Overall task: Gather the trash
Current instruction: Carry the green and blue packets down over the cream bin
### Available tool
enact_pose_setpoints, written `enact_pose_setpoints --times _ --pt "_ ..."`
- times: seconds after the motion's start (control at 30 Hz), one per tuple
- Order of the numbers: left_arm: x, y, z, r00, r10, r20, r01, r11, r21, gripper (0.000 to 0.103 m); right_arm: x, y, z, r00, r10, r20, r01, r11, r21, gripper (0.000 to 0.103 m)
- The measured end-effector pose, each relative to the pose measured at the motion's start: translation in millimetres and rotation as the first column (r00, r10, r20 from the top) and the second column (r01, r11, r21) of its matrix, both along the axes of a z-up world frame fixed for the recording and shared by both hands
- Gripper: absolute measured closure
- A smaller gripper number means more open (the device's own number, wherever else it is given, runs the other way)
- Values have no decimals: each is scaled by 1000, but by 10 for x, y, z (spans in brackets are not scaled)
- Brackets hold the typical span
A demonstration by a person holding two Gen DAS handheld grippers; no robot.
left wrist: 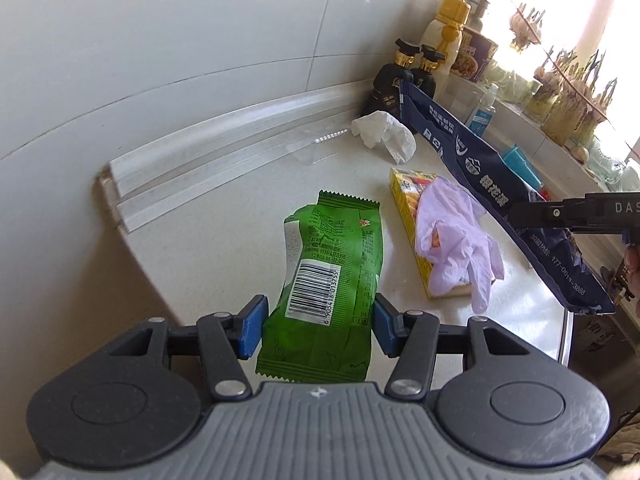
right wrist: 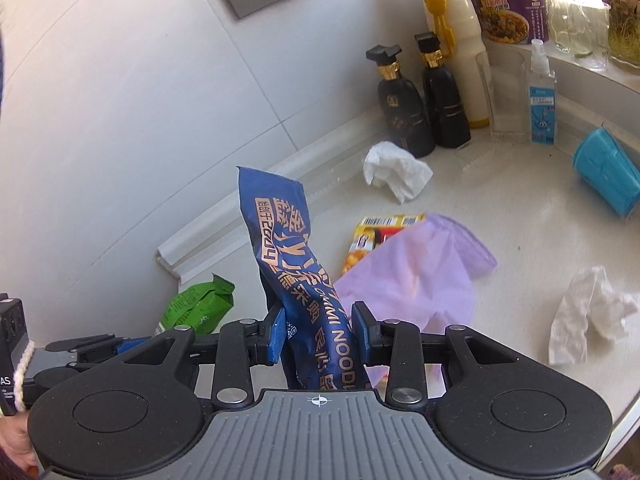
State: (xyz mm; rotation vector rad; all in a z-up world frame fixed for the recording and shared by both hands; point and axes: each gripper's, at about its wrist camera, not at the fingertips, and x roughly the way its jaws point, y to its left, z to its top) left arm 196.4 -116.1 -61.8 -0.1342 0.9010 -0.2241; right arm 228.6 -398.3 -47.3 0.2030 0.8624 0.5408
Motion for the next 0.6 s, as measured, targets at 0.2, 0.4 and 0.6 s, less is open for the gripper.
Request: enact_pose_setpoints --times 0.2,0.4,0.6 --pt "-254 129 32 998 57 1 -57 998 -20 52 -263 123 -59 999 34 -10 -35 999 -29 69" --pt "-513 247 48 993 119 1 -119 992 -31 52 -515 295 -140 998 66 -24 -68 995 -77 69" --pt "-743 432 28 980 197 -19 -198 979 -56 52 -715 441 -249 993 95 -63 -101 990 -100 69"
